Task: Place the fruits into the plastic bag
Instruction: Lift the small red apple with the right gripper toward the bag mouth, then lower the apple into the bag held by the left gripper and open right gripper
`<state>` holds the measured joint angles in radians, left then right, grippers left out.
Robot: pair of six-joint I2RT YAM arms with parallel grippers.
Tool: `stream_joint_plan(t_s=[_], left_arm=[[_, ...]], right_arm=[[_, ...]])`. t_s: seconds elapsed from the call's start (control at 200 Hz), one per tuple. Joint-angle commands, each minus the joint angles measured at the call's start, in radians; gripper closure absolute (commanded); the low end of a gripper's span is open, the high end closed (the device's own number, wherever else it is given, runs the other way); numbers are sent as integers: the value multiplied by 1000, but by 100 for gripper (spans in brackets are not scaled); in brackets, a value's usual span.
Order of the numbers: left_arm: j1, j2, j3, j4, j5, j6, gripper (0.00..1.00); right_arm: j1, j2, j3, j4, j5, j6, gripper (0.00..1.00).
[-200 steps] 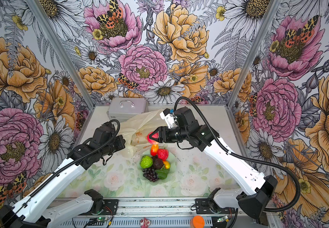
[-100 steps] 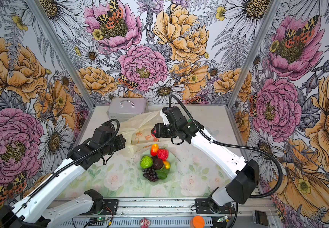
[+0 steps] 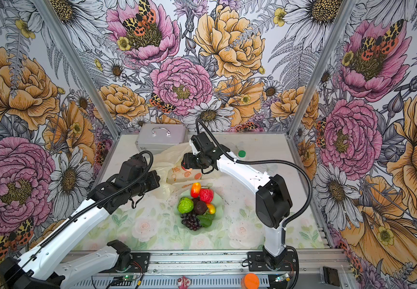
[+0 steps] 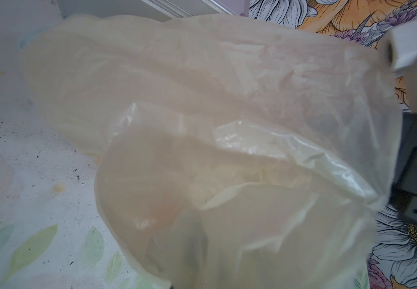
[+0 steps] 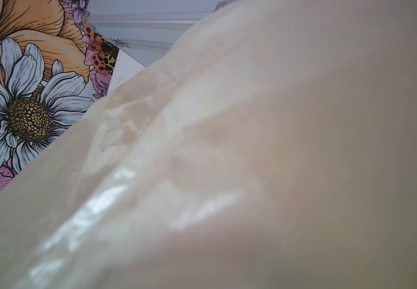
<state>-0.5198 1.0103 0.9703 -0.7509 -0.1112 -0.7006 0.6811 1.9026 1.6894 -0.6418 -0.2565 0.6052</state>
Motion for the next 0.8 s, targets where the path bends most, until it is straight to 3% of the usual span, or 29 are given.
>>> stream_joint_plan(t_s=[0.0, 0.345, 0.795], left_arm=[[0, 10, 18, 43, 3, -8, 100], [-16, 50, 14, 81, -8, -40, 100], [-29, 10, -21, 81, -43, -73, 100]], right_arm=[[-3, 45, 42, 56, -28, 31, 52], [-24, 153, 36, 102, -68, 88, 46], [-38, 181, 34, 128, -103, 106, 34]])
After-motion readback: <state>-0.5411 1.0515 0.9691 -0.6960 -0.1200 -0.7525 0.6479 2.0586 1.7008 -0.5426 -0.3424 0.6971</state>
